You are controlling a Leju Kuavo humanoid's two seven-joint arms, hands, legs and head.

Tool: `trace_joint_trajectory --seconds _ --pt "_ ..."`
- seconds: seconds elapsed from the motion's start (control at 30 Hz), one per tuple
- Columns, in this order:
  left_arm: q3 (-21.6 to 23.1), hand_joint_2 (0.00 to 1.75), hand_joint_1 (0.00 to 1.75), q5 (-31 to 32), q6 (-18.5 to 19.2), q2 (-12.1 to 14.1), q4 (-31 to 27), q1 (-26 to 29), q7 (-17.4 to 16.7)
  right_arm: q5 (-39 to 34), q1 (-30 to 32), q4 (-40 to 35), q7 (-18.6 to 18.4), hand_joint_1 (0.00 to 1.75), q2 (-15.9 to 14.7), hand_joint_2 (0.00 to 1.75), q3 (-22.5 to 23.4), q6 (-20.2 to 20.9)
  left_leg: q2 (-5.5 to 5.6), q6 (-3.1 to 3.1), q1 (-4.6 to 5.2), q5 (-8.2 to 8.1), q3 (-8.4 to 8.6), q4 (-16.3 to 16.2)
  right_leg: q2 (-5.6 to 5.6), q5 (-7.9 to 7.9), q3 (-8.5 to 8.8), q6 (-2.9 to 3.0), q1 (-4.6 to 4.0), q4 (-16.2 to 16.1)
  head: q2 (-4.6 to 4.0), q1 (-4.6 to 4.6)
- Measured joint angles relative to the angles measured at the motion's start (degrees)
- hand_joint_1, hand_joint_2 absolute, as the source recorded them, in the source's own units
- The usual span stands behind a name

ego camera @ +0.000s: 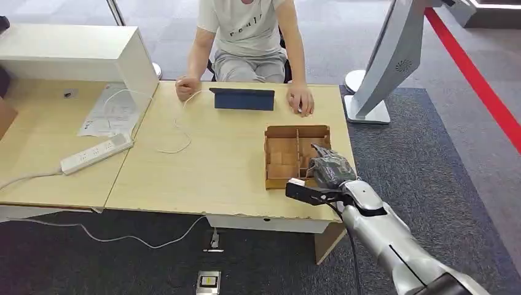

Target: Pass the card to the sensor for recognition and then transmit it.

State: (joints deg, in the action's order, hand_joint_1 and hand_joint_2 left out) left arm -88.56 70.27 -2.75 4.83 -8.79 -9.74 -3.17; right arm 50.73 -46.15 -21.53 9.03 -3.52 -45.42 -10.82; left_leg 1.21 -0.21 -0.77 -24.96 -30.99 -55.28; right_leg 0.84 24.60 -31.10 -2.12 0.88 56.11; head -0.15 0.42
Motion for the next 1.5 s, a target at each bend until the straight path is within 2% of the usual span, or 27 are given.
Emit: trace_joint_trajectory --seconds 0.47,0.67,0.97,1.5 --pt "0.0 0.00 0.00 1.0 0.5 0.0 0.0 0.0 0.6 -1.6 0.3 -0.1 0.3 1.75 -0.4 1.75 0.0 -1.7 0.00 0.00 0.00 0.00 -0.02 0.0 0.00 0.00 -0.01 0.00 0.00 0.0 0.00 0.00" --pt "0.0 0.00 0.00 1.2 1.2 0.1 0.0 0.0 0.7 -2.3 0.4 -0.5 0.6 1.75 -0.4 1.75 0.0 -4.7 0.00 0.00 0.00 0.00 -0.03 0.0 0.00 0.00 -0.01 0.00 0.00 0.0 0.00 0.00" --pt "0.0 0.00 0.00 1.7 1.9 0.1 0.0 0.0 0.4 -3.1 -2.8 -3.1 0.7 1.75 -0.4 1.75 0.2 -6.8 0.00 0.00 0.00 0.00 -0.01 0.0 0.00 0.00 -0.01 0.00 0.00 0.0 0.00 0.00" --pt "0.0 0.00 0.00 1.4 1.4 -0.1 0.0 0.0 0.0 -3.5 -3.1 -6.8 0.7 1.75 -0.9 1.75 1.0 -7.1 0.00 0.00 0.00 0.00 -0.03 0.0 0.00 0.00 -0.02 0.00 0.00 0.0 0.00 0.00"
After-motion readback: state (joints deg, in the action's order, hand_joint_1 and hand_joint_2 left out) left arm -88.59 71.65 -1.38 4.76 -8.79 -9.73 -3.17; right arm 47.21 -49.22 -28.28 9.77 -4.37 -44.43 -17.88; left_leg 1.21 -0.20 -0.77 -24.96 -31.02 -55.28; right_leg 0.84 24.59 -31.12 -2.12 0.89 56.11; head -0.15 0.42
